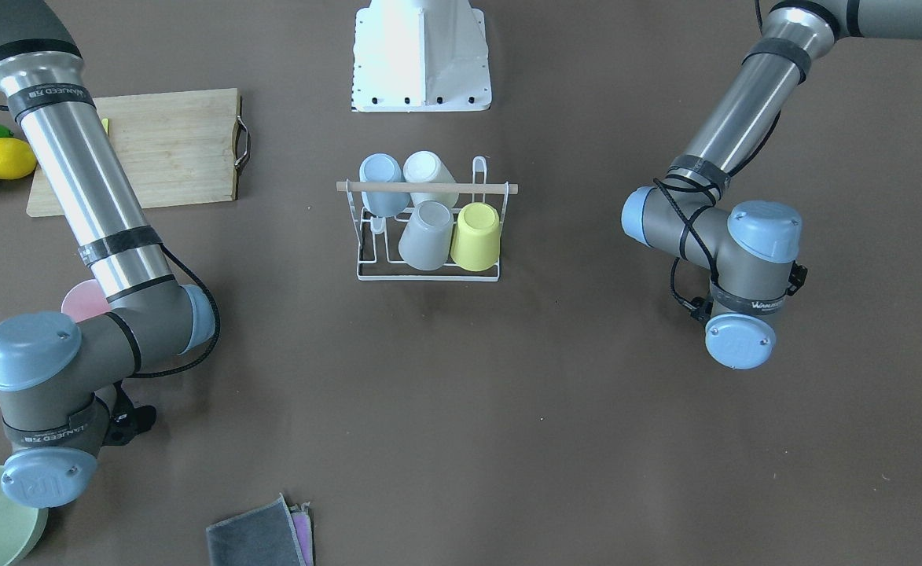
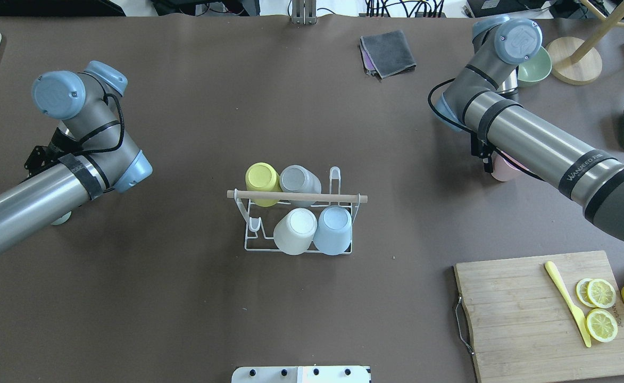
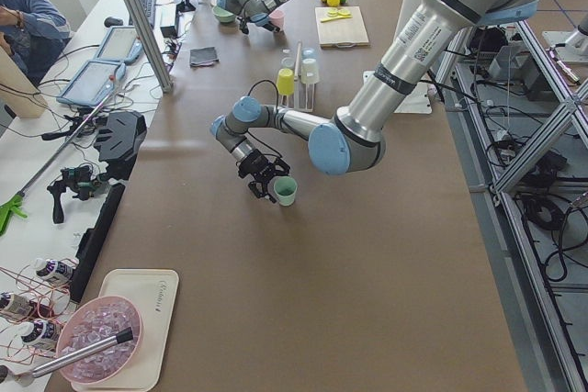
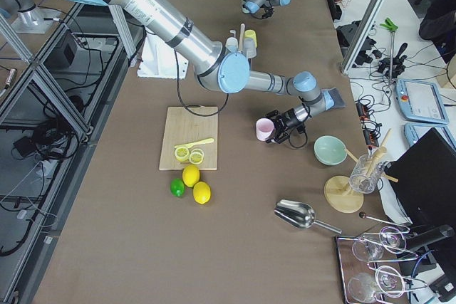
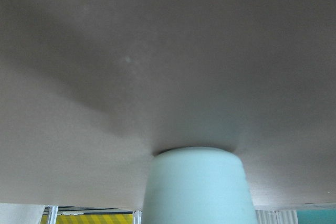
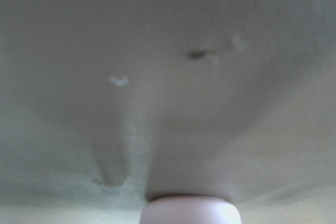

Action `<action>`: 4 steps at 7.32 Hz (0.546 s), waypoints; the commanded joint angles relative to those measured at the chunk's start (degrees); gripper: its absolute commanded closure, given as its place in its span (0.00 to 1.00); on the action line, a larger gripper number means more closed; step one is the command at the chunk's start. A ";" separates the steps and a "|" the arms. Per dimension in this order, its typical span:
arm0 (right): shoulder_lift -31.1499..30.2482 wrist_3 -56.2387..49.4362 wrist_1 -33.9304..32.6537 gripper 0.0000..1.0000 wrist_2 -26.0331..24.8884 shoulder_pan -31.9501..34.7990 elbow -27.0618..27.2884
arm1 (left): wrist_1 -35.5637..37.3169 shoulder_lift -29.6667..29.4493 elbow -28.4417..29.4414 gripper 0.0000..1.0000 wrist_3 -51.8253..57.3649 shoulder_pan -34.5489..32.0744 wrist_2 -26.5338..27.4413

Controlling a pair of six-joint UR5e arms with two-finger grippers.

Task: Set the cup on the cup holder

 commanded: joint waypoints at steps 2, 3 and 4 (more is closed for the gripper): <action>0.98 -0.08 -0.18 1.00 -2.44 -0.23 -0.02 | 1.02 -0.75 0.47 0.03 -2.48 0.74 0.11; 1.33 -0.17 -1.05 1.00 -2.98 -0.15 0.06 | 1.02 -0.75 0.82 0.03 -2.48 1.09 0.20; 2.46 -0.69 -2.63 1.00 -4.02 -0.15 -0.02 | 1.02 -0.75 0.91 0.03 -2.48 1.27 1.07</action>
